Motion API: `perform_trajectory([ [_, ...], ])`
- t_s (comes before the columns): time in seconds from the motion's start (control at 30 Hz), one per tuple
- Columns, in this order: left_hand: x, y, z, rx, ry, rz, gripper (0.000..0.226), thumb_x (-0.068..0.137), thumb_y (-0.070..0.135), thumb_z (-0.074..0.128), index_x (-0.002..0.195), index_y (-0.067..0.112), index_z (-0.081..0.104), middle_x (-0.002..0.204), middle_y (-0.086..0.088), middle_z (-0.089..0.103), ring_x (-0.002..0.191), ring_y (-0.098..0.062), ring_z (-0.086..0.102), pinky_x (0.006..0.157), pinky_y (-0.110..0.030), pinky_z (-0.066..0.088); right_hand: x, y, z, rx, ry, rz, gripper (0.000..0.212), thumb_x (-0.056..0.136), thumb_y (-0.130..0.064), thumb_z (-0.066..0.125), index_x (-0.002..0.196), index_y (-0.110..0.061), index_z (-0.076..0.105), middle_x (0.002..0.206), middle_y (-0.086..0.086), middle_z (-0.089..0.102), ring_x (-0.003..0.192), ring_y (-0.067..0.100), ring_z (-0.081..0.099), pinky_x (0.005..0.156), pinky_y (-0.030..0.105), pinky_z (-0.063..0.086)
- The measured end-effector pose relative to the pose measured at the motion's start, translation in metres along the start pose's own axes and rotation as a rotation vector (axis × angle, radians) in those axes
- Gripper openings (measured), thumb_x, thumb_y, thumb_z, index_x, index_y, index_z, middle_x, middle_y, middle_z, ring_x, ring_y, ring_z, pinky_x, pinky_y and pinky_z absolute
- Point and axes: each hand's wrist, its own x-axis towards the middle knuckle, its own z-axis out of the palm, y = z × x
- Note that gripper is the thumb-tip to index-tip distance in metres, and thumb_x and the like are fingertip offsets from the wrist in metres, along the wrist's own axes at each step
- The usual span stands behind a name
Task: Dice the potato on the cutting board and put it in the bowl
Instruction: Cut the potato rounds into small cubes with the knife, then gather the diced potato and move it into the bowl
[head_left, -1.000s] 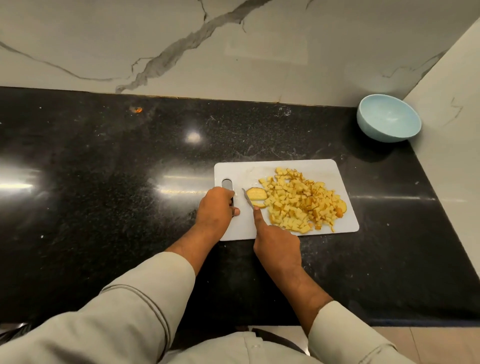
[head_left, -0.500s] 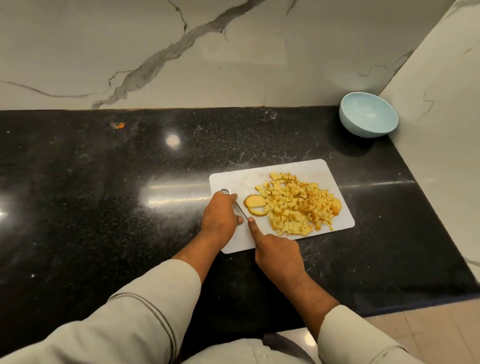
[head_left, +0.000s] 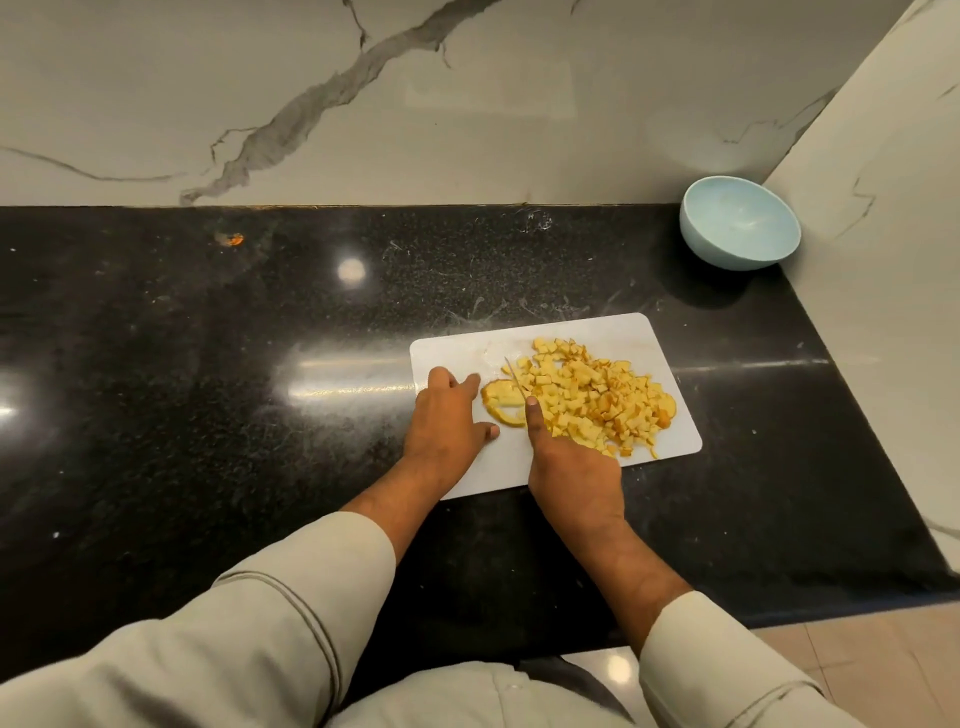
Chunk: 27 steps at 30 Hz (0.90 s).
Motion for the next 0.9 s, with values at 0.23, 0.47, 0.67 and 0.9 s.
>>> perform_trajectory([
  [0.23,0.012,0.039,0.01,-0.094,-0.023,-0.104,0.062,0.081,0.026,0.076,0.137,0.018,0.051,0.124,-0.005,0.043,0.116,-0.026,0.05,0.097,-0.034,0.042,0.0,0.063,-0.015,0.18,0.133,0.007,0.057,0.1,-0.029,0.041,0.152,-0.033,0.019,0.062,-0.005,0.045,0.053,0.02,0.049,0.048,0.027,0.037],
  [0.47,0.025,0.097,0.007,0.142,0.073,-0.095,0.05,0.081,0.038,0.07,0.129,0.026,0.059,0.126,-0.008,0.046,0.118,-0.032,0.043,0.093,-0.041,0.043,0.026,0.167,-0.012,0.375,0.271,0.108,0.037,0.096,-0.028,0.052,0.132,-0.022,0.056,0.094,0.007,0.068,0.083,0.031,0.066,0.07,0.038,0.05],
  [0.67,0.03,0.151,0.044,0.105,0.141,0.055,0.048,0.086,0.041,0.066,0.128,0.02,0.06,0.12,-0.007,0.052,0.114,-0.027,0.045,0.093,-0.039,0.045,0.047,0.218,0.0,0.405,0.263,0.151,0.032,0.098,-0.025,0.048,0.126,-0.016,0.06,0.108,0.009,0.065,0.092,0.032,0.064,0.077,0.04,0.052],
  [0.9,0.031,0.176,0.073,0.154,0.211,0.166,0.041,0.089,0.039,0.062,0.124,0.019,0.063,0.112,-0.002,0.055,0.105,-0.022,0.048,0.087,-0.037,0.047,0.052,0.221,0.005,0.436,0.268,0.122,0.035,0.096,-0.034,0.05,0.124,-0.016,0.06,0.102,0.006,0.062,0.096,0.024,0.059,0.074,0.037,0.051],
])
